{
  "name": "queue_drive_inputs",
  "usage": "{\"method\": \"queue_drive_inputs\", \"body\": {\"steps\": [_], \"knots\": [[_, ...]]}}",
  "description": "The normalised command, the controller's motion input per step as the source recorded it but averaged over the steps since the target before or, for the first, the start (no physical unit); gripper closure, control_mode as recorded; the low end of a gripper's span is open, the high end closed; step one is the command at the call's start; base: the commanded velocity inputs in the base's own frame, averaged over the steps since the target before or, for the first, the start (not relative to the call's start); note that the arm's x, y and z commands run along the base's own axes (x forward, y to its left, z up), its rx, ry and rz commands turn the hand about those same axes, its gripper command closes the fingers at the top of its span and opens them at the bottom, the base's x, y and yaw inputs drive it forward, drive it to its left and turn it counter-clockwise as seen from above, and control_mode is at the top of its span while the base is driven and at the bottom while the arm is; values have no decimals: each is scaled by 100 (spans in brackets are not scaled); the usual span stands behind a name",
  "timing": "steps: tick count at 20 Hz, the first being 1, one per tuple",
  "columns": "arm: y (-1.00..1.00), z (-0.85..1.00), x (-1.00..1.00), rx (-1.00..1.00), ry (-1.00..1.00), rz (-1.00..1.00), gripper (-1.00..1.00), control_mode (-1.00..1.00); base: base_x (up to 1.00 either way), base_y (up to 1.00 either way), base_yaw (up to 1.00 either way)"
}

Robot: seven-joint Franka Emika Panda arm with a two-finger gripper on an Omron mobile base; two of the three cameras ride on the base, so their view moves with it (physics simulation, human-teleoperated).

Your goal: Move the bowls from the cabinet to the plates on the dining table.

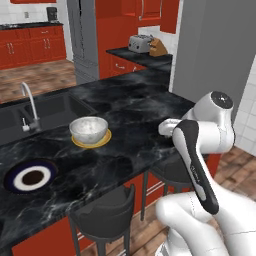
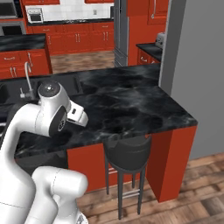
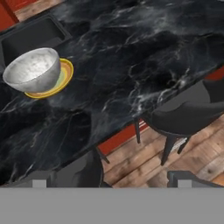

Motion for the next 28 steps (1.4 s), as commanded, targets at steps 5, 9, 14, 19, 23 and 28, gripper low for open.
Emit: {"method": "queue_drive_inputs", "body": {"steps": [5,9,14,19,23,28], "knots": [[0,0,0,0,0,0,-100,100,-80,1,0],[0,0,0,0,0,0,-100,100,-81,9,2],[0,0,0,0,0,0,-100,100,-23,34,27],[0,0,0,0,0,0,-100,100,-1,48,39],[0,0,0,0,0,0,-100,100,-31,60,37],[0,0,0,0,0,0,-100,100,-31,78,30]]}}
